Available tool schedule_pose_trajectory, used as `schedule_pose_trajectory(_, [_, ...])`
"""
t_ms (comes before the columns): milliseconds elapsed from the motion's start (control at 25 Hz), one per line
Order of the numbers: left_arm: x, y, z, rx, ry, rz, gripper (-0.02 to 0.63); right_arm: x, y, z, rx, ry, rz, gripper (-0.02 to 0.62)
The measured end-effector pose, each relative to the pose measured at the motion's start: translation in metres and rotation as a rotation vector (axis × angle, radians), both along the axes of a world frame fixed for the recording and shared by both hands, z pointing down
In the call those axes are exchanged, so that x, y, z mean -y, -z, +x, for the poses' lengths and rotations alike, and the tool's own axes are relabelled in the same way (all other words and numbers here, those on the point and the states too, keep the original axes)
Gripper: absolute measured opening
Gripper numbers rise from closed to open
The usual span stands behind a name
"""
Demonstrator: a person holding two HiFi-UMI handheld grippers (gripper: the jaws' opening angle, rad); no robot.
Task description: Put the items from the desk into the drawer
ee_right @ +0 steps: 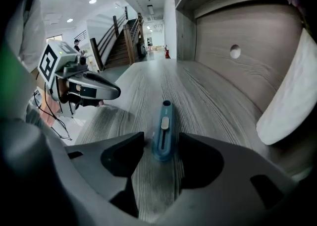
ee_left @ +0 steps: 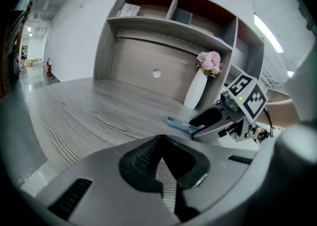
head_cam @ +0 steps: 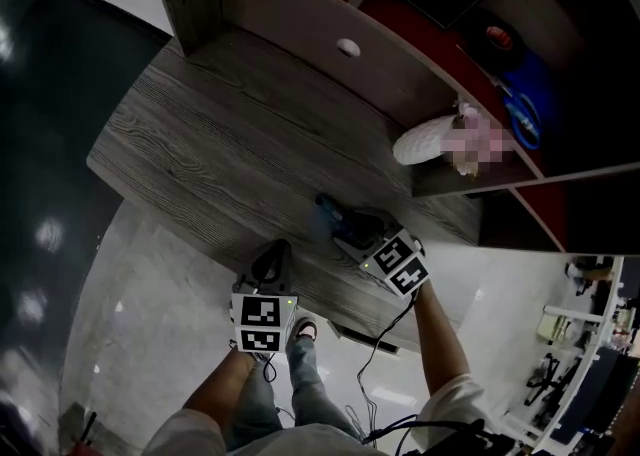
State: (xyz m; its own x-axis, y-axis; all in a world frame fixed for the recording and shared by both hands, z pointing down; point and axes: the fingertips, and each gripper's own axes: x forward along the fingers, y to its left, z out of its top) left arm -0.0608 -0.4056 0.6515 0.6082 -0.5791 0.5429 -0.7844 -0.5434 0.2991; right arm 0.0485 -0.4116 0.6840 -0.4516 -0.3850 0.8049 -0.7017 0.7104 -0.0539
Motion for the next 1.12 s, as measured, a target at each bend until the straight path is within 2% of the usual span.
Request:
schedule_pose_trajectory(440, [-0.007,-0.002,0.000,0.005,-0.008,-0.001,-0.002,0.006,0.001,0.004,0.007,-0.079,0.025,0.174])
schedule_pose_trajectory(560, [-0.008,-0.002,0.000,0.003,-0.011,-0.001,-0.002,0.006,0.001,0.004,-0.005,-0.105,0.020,0.130])
schedule_pose_trajectory(920, [-0.013,0.007,0.001,0.004,-0.022,0.010,-0.002,0.004,0.004,0.006,0.004,-0.227,0.028,0.126])
schedule_pose_trajectory(1120, [-0.023,0.014,0.007,0.008,-0.041,0.021,-0.002,-0.013,0.019,0.010,0.041,-0.282,0.037,0.126])
